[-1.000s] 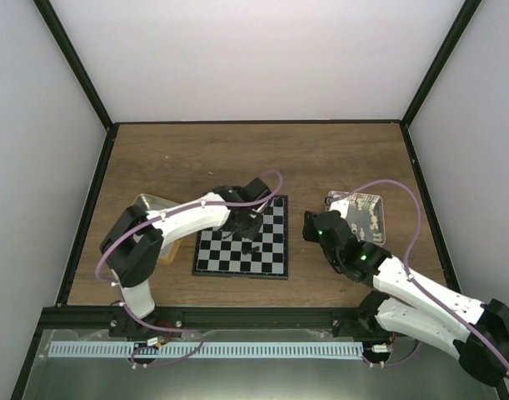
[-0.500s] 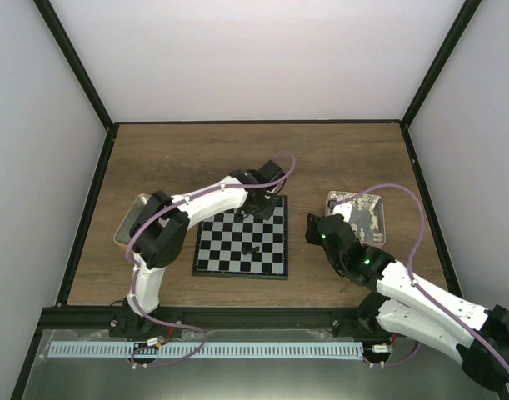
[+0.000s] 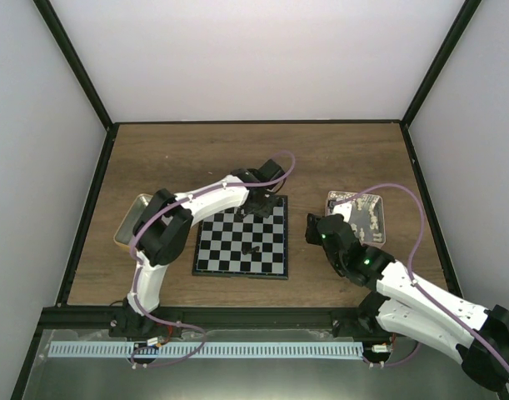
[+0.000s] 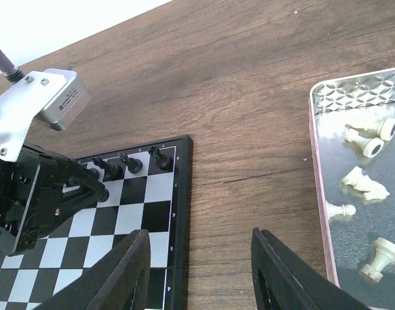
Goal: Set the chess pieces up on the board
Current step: Place the chess piece on the chessboard.
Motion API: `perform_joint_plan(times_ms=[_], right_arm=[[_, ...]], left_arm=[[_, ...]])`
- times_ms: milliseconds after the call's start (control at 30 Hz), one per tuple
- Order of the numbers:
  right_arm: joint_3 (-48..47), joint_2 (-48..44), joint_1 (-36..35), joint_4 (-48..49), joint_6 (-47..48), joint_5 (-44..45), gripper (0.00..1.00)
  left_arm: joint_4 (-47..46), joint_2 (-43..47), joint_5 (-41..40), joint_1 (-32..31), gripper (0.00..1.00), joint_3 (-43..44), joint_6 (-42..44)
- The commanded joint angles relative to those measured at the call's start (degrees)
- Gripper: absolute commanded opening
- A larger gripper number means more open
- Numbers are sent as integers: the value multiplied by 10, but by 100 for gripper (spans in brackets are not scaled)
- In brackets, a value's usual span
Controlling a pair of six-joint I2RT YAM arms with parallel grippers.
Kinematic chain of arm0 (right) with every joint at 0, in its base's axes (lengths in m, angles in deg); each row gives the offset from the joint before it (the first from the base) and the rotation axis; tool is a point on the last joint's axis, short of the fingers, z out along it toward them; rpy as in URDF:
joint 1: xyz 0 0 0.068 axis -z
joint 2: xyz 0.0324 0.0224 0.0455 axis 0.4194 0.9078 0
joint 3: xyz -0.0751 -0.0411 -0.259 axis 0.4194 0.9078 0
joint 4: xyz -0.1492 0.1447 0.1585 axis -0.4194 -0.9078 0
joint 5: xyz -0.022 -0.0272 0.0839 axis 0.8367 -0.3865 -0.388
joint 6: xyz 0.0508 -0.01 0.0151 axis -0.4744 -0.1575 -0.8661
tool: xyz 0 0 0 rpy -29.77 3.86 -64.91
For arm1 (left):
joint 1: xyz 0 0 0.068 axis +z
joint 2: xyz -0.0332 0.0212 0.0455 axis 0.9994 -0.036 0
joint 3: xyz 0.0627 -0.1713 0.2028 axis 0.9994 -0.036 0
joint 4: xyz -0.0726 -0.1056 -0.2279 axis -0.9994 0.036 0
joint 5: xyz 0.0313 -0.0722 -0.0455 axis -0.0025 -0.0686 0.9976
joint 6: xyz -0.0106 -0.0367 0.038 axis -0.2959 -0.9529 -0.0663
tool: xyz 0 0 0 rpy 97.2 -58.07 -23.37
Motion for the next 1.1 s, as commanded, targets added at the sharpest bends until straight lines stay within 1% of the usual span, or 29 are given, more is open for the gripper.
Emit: perform_joint_plan(times_ms=[0, 600, 667, 867, 1067], right_arm=[[5, -2, 5, 11, 4, 15, 44], [7, 10, 5, 18, 5, 12, 45], [8, 10, 5, 20, 6, 12, 45], [10, 14, 5, 24, 5, 9, 45], [6, 14, 5, 21, 3, 5, 45]], left_arm=[[-14, -17, -11, 4, 10, 10, -6], [-18, -30, -9, 10, 11, 10, -5], [-18, -30, -2, 10, 15, 10, -4], [-17, -17, 15, 10, 21, 11, -6], [-17, 23, 29, 10, 27, 12, -8]])
